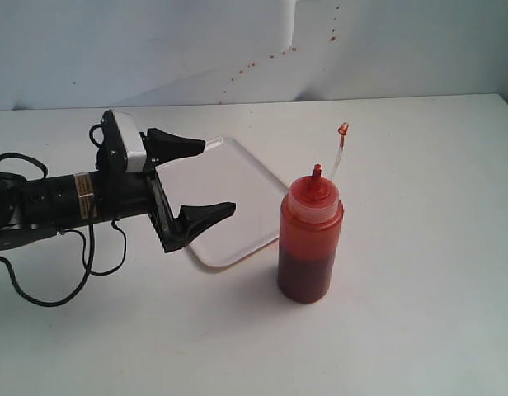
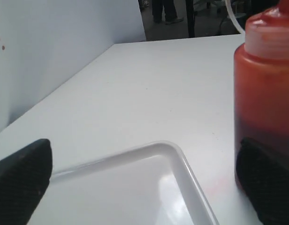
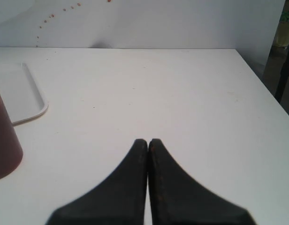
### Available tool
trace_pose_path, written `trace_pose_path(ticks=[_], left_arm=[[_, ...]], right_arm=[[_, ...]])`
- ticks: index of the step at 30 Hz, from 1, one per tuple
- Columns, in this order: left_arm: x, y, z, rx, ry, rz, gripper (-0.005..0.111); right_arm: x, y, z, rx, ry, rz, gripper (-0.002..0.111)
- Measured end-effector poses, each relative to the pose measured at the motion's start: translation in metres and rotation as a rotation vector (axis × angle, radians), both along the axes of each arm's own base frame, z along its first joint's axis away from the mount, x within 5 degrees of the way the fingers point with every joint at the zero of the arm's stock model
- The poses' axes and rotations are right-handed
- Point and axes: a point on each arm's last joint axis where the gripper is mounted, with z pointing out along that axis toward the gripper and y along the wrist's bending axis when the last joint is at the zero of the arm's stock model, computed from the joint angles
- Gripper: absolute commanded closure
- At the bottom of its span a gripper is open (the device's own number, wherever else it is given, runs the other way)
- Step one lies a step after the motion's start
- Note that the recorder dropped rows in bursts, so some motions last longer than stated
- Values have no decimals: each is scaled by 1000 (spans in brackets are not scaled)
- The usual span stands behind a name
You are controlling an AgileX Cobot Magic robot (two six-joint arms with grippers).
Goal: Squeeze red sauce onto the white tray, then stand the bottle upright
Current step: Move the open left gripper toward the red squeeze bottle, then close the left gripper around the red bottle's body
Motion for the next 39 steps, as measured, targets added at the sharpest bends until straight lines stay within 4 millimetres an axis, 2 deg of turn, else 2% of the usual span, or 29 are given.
trace_pose_path(ticks=[8,15,21,31,39], left_arm=[[11,-2,-30,8,58,-11,2],[14,-5,-44,14,70,-52,2],[10,-11,-42,-26,60,-89,2],[-5,-50,-40,-56,63,-158,2],[-3,-51,-44,-37,79,-126,2]], right_arm=[[0,0,0,0,0,0,108],[0,0,0,0,0,0,108],[0,0,0,0,0,0,108],[0,0,0,0,0,0,108],[0,0,0,0,0,0,108]])
